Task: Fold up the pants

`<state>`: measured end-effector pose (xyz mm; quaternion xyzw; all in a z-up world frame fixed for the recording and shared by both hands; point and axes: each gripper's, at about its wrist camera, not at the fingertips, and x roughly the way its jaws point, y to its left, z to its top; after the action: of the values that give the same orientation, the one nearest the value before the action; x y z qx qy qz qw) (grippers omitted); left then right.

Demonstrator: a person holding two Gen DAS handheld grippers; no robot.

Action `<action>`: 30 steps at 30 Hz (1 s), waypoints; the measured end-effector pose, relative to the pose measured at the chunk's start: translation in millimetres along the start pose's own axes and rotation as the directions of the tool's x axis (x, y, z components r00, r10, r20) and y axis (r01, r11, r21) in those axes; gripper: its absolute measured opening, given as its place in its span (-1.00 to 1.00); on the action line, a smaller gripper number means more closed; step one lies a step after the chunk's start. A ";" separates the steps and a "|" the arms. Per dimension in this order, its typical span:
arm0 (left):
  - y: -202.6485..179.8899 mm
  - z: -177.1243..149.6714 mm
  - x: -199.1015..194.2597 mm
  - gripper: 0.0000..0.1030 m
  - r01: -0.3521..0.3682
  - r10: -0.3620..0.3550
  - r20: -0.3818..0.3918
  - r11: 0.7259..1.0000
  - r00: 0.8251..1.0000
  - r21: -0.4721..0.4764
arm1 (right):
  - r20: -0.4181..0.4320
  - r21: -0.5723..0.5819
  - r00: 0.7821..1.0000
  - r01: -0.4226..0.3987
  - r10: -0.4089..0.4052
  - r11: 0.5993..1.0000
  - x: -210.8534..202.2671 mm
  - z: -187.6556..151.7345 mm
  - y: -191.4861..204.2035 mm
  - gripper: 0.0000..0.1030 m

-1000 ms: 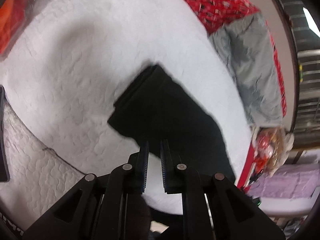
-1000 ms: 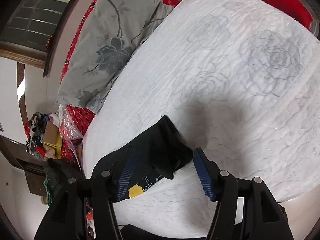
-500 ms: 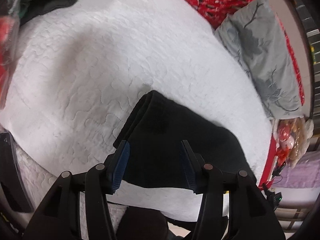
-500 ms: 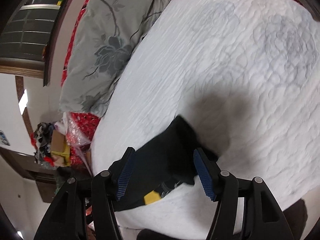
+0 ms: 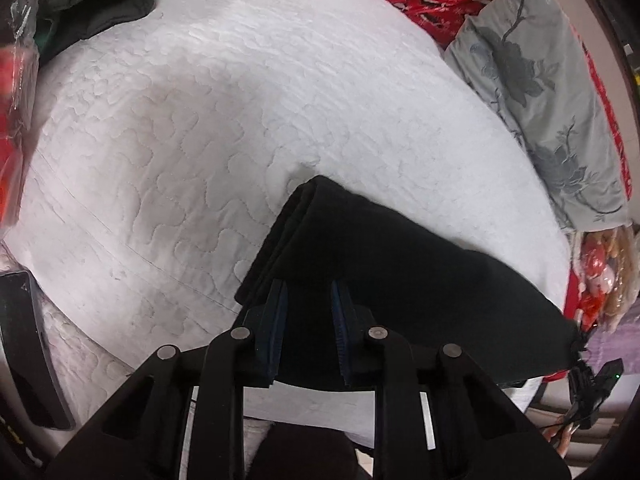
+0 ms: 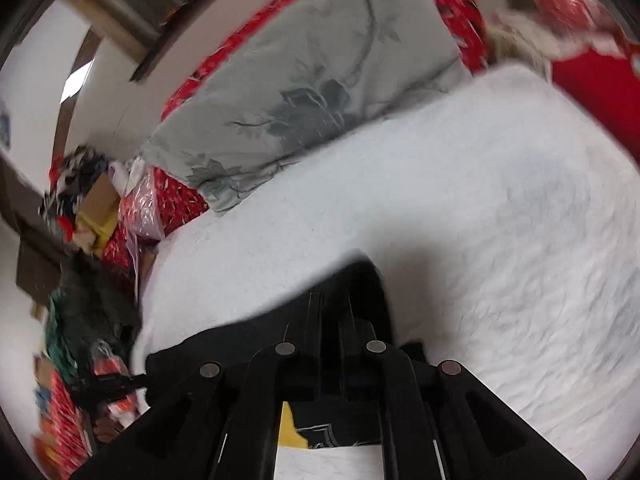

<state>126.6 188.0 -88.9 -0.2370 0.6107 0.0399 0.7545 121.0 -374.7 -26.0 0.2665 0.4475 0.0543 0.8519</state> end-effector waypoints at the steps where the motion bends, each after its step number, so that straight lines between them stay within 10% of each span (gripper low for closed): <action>1: 1.8 1.3 0.8 -0.61 -0.004 0.004 -0.004 1.000 1.000 -0.004 | -0.051 -0.004 0.997 0.058 -0.058 0.998 10.0 -7.0 -8.2 -0.85; 5: 9.8 1.6 3.5 -0.61 0.015 -0.016 -0.021 0.999 1.000 -0.034 | -0.150 0.053 0.979 0.147 -0.138 0.988 32.8 -37.3 -39.7 -0.70; 11: 16.9 -6.2 -20.7 -0.61 0.074 -0.074 0.004 0.996 0.997 -0.048 | 0.026 0.276 1.000 -0.019 0.012 0.961 -16.0 -53.7 -61.4 -0.05; 17: 20.5 -27.6 -35.4 -0.33 0.201 -0.200 0.012 0.974 0.980 -0.101 | -0.017 0.392 0.982 -0.166 0.187 0.905 -6.4 -80.4 -53.9 0.03; 30: 17.7 -58.1 -3.1 -0.21 0.262 -0.278 -0.079 0.951 0.957 -0.165 | -0.037 0.522 0.984 -0.131 0.176 0.843 31.3 -99.8 -68.0 0.03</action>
<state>67.2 180.7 -99.7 -0.3771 0.6052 -0.0293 0.7005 50.6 -381.9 -128.8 0.5177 0.4581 0.0112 0.7225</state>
